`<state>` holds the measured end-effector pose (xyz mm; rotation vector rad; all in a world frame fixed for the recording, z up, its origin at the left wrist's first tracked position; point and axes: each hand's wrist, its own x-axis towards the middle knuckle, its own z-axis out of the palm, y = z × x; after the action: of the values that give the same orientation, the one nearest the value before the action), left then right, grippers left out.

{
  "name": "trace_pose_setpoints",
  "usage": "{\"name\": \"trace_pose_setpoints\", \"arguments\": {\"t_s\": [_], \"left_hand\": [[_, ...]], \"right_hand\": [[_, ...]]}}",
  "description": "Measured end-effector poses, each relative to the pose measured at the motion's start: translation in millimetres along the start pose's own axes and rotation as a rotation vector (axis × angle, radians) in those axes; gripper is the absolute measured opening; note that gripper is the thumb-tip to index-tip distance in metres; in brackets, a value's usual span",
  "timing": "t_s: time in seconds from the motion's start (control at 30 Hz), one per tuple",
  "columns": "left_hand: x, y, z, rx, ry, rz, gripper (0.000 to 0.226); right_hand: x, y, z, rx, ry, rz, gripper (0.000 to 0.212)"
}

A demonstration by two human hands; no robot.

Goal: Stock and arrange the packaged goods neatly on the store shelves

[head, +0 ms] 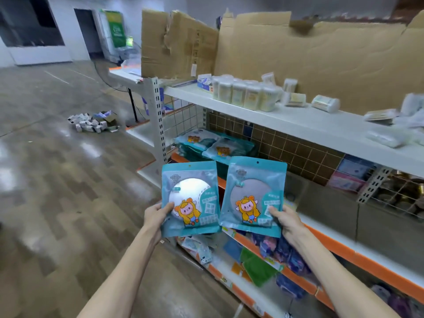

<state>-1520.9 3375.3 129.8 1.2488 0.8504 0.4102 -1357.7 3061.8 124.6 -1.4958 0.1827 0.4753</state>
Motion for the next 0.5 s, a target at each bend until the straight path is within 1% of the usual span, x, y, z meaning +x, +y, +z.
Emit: {"name": "trace_pose_setpoints", "arguments": {"t_s": [0.13,0.33,0.43,0.5], "left_hand": [[52,23,4,0.013,-0.001,0.015,0.009],[140,64,25,0.084,0.000,0.006,0.018],[174,76,41,0.083,-0.010,0.029,0.013],[191,82,51,0.080,-0.036,0.029,0.011]], "right_hand": [[48,-16,33,0.054,-0.001,0.001,0.019],[117,-56,68,0.057,0.021,0.023,0.012],[146,-69,78,0.045,0.039,0.007,0.010],[160,-75,84,0.041,0.057,0.019,0.016]]}}
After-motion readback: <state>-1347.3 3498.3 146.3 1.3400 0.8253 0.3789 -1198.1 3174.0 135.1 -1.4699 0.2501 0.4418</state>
